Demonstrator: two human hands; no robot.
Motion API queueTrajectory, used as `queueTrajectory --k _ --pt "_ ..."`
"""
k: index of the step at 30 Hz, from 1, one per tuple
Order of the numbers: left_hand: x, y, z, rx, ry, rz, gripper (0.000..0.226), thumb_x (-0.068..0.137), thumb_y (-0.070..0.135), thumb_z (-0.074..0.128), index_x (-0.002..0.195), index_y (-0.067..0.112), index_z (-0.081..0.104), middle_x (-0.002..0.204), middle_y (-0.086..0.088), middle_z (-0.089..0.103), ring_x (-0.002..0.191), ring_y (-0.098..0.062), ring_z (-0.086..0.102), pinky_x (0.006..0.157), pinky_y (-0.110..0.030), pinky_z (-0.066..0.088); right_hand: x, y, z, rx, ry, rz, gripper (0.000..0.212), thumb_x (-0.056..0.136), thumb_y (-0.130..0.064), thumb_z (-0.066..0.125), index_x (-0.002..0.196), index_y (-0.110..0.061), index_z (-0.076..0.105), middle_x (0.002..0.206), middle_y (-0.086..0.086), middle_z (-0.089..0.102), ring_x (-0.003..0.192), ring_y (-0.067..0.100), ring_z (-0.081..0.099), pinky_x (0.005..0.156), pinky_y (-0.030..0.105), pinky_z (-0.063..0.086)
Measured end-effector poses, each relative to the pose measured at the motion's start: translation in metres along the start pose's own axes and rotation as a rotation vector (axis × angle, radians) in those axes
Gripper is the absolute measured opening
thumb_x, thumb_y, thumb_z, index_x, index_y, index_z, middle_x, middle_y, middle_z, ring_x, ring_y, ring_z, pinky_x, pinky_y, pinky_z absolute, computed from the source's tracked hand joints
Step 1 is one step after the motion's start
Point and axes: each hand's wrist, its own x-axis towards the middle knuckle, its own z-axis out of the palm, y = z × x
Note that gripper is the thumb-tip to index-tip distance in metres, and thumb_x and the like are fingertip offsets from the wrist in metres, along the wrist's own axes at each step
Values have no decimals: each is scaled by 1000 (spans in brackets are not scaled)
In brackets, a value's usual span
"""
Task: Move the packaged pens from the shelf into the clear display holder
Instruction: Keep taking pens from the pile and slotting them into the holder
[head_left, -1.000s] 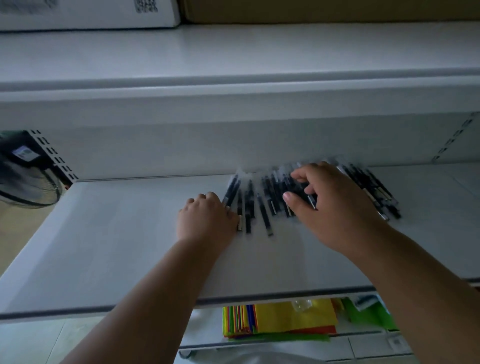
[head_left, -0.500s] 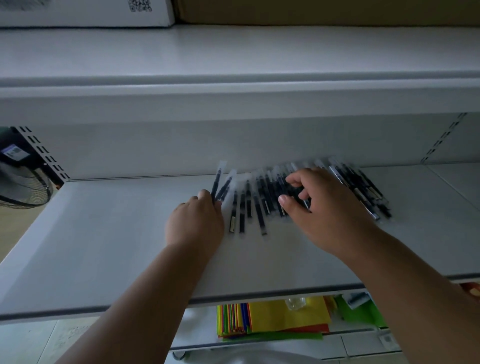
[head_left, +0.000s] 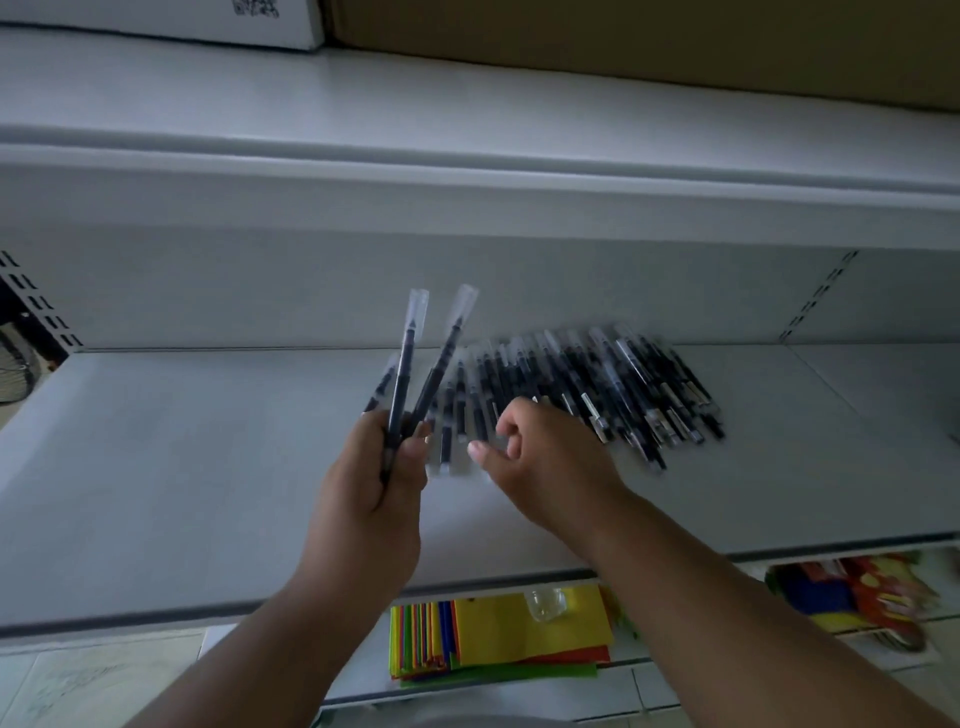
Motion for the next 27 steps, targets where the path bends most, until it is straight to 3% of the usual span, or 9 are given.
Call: queueTrajectory --k 4,7,11,15,20,23,27 --pt "-9 2 -7 13 -19 35 17 86 53 42 82 37 49 60 6 49 52 -11 39 50 -37 36 2 -8 11 -66 -25 26 25 91 -43 58 85 -21 50 74 -7 52 65 9 47 59 28 38" --pt "-13 3 -9 38 -44 31 14 90 44 43 77 41 46 58 9 48 51 -8 38 50 -33 35 6 -12 10 -134 -33 69 18 95 -33 54 86 -17 52 70 -6 48 62 12 43 54 26 29" --pt "-16 3 -10 35 -71 31 15 89 48 42 76 41 47 60 9 49 53 -8 40 52 -34 36 8 -9 4 -76 -70 148 19 93 -23 51 76 -13 51 65 0 48 54 14 39 50 25 31" --pt "-13 0 -1 -53 -76 -24 17 85 51 44 78 37 49 62 9 47 56 -15 38 53 -43 35 0 1 -14 299 -55 260 20 96 -30 55 89 -12 62 74 2 59 61 14 49 53 24 36" --pt "-6 1 27 -162 -94 -163 14 94 29 48 92 34 61 59 10 43 56 -17 36 52 -37 31 -16 21 -41 1268 -42 340 6 97 -7 54 96 -6 60 77 7 62 50 11 38 42 22 28" --pt "-4 8 55 -254 -111 -258 22 102 12 45 99 25 62 58 11 42 53 -12 35 51 -30 28 -33 39 -60 1486 -1 333 22 94 -5 55 115 -12 58 83 9 65 50 13 39 44 21 26" --pt "-9 25 104 -322 -187 -370 23 103 9 41 109 15 62 54 8 39 48 -9 32 46 -26 24 -66 79 -87 1524 136 250 36 92 3 51 124 -13 56 86 6 65 44 10 35 41 20 25"
